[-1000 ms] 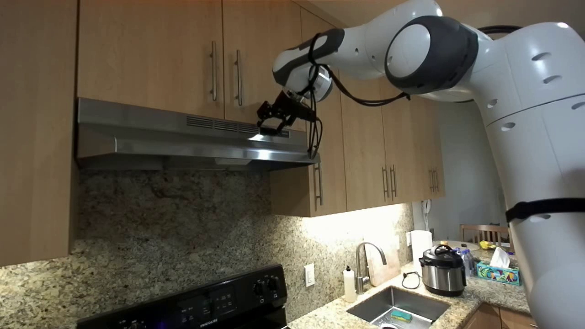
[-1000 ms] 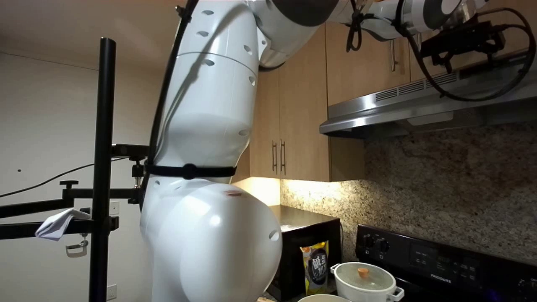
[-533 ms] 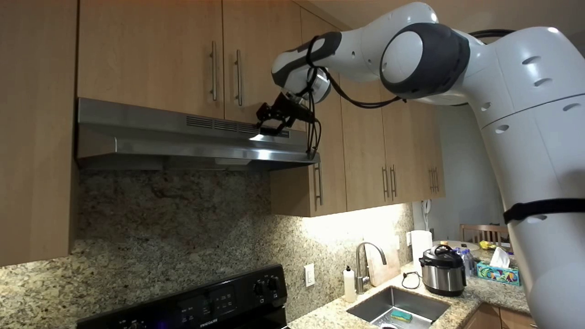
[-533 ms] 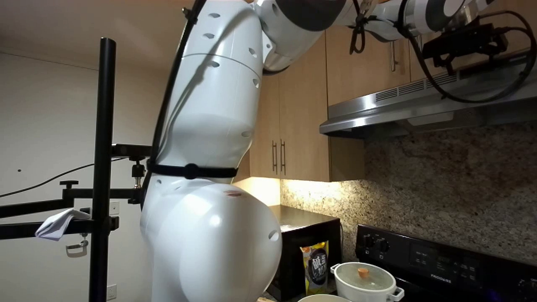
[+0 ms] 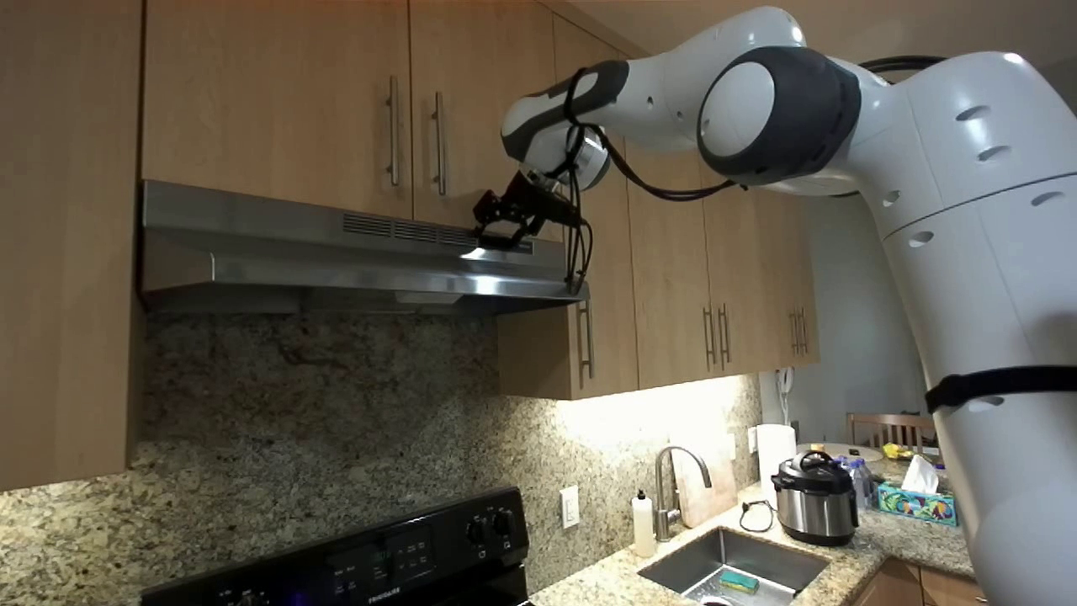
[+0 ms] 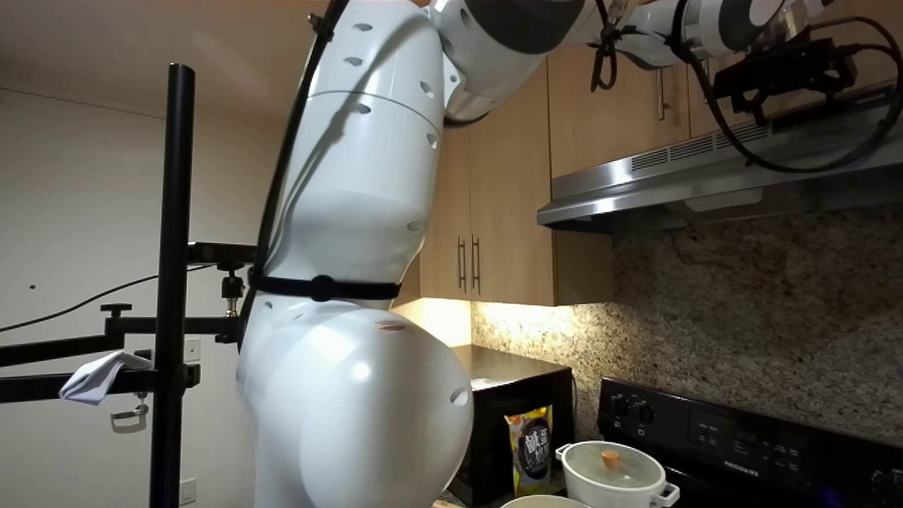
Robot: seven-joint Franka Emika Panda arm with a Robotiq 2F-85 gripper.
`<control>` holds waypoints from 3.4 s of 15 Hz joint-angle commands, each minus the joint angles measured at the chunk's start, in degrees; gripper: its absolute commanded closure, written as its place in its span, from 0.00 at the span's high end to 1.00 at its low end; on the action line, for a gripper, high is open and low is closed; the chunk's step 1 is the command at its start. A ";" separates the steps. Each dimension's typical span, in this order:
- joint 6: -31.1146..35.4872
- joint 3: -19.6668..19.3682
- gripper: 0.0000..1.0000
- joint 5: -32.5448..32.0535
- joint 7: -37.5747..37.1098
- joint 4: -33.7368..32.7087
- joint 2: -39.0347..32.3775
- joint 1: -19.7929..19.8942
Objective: Turn on the light on top of the stove
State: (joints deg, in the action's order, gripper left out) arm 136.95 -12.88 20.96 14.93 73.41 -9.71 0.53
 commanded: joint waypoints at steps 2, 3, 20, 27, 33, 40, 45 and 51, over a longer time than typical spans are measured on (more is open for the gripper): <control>-2.55 0.92 1.00 2.89 2.46 -2.37 -2.17 0.56; -2.99 1.00 1.00 3.02 2.48 -2.61 -2.42 0.58; -8.04 1.13 1.00 0.19 0.94 -3.79 -1.72 0.04; -6.04 0.81 1.00 -3.62 0.28 -1.44 0.67 -0.58; -6.60 0.38 1.00 -8.82 -0.51 1.82 3.92 -0.75; -8.36 0.58 1.00 -10.01 -3.93 11.75 10.75 -0.65; -8.08 1.03 1.00 -16.71 -11.94 18.98 17.11 -0.19; -12.19 4.27 1.00 -17.45 -18.15 26.46 23.94 2.90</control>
State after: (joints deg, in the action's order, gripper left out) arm 126.07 -10.88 4.73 0.29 94.29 9.45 1.68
